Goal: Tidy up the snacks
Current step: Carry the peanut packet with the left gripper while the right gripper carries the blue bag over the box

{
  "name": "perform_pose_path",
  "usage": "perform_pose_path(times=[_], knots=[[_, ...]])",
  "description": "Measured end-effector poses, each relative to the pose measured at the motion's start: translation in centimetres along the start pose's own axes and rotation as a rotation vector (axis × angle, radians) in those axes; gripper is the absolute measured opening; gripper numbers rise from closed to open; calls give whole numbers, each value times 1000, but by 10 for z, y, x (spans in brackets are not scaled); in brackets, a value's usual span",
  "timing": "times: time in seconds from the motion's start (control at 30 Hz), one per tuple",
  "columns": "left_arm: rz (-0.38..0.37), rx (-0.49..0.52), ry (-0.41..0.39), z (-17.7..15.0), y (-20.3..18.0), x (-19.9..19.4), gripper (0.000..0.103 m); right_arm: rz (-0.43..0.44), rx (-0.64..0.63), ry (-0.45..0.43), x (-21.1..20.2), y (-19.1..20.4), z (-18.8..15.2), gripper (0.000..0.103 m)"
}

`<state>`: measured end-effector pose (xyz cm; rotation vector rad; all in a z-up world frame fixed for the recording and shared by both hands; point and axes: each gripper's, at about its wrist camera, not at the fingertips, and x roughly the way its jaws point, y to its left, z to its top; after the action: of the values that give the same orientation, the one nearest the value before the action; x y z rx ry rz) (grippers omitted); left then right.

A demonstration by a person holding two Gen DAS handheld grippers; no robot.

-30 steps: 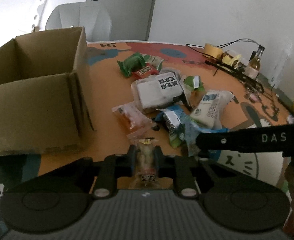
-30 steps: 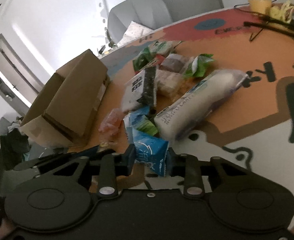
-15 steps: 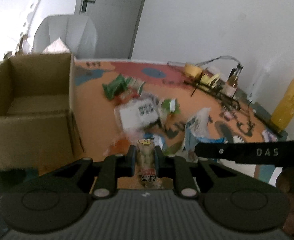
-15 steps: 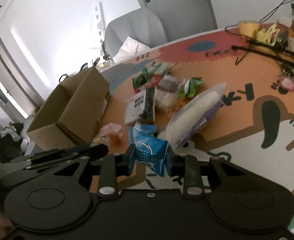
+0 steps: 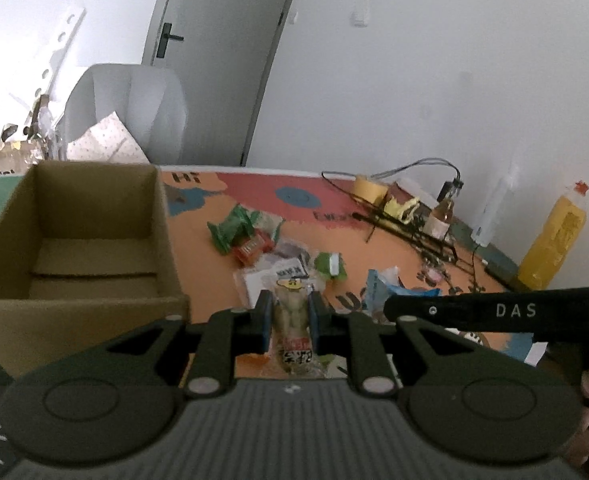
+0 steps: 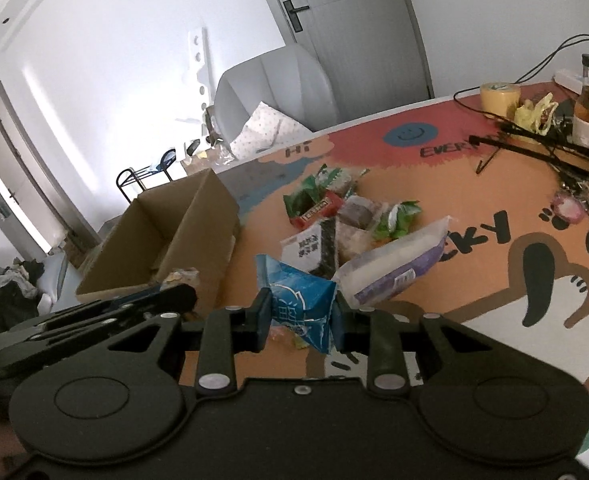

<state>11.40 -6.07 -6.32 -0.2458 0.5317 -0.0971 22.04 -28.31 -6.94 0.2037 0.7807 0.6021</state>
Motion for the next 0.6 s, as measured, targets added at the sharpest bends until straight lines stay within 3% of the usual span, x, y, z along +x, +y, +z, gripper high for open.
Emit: perform_pose_path(times=[0.6], knots=[[36,-59,-73,27,59,-13,17,24,-51,-12,24,45,24,27]])
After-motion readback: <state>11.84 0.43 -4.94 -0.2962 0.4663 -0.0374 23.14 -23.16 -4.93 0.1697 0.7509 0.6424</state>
